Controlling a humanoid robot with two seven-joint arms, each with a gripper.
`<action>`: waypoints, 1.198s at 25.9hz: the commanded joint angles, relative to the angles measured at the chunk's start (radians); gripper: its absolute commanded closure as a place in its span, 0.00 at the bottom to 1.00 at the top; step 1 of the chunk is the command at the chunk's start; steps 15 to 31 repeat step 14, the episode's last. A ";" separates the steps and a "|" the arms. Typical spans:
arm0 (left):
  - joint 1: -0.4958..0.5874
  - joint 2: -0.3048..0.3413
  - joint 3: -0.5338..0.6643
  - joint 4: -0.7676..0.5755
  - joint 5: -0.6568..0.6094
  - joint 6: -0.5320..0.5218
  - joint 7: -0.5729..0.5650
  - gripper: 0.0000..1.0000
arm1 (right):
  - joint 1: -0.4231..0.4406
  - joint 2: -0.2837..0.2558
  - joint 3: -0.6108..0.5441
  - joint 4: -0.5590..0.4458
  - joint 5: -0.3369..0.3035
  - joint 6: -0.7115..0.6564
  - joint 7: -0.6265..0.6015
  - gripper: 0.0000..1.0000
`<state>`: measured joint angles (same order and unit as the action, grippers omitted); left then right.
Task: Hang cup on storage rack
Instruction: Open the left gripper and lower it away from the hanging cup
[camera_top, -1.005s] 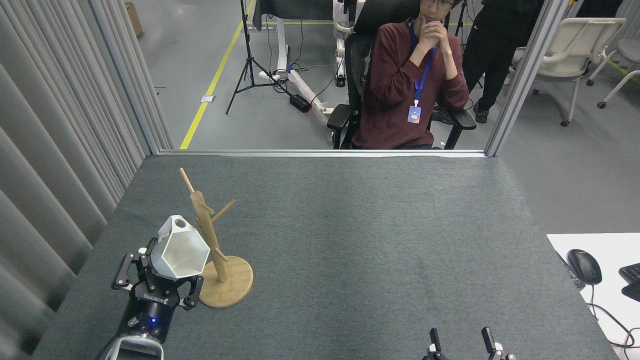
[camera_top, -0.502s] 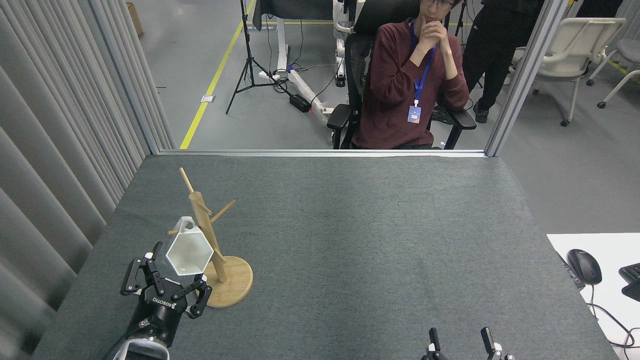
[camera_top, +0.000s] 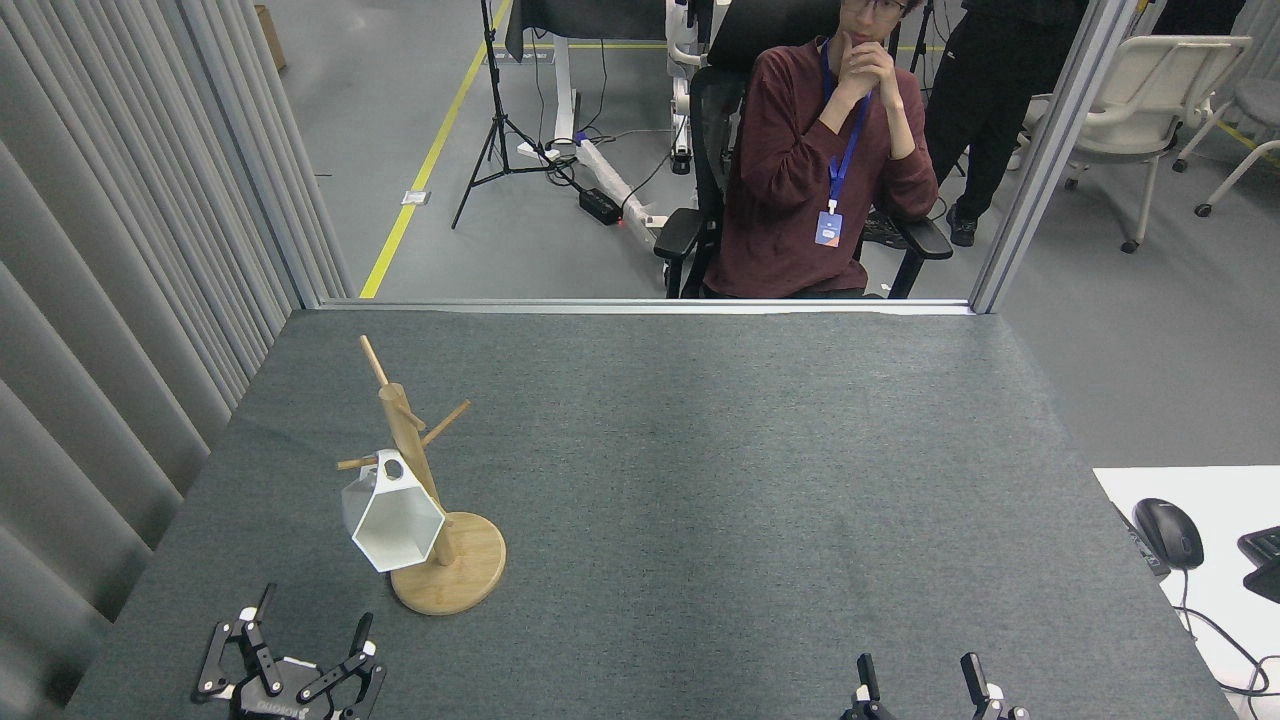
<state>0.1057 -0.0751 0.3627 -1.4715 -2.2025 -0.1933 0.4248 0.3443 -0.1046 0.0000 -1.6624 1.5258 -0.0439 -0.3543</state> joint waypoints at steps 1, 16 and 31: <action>0.095 0.029 0.016 -0.061 0.175 -0.044 -0.006 0.01 | 0.005 -0.001 0.002 -0.003 -0.001 -0.002 0.000 0.01; 0.249 0.109 0.045 -0.151 0.745 -0.318 -0.049 0.01 | 0.094 -0.010 -0.005 -0.051 0.004 0.006 -0.005 0.01; 0.249 0.109 0.045 -0.151 0.745 -0.318 -0.049 0.01 | 0.094 -0.010 -0.005 -0.051 0.004 0.006 -0.005 0.01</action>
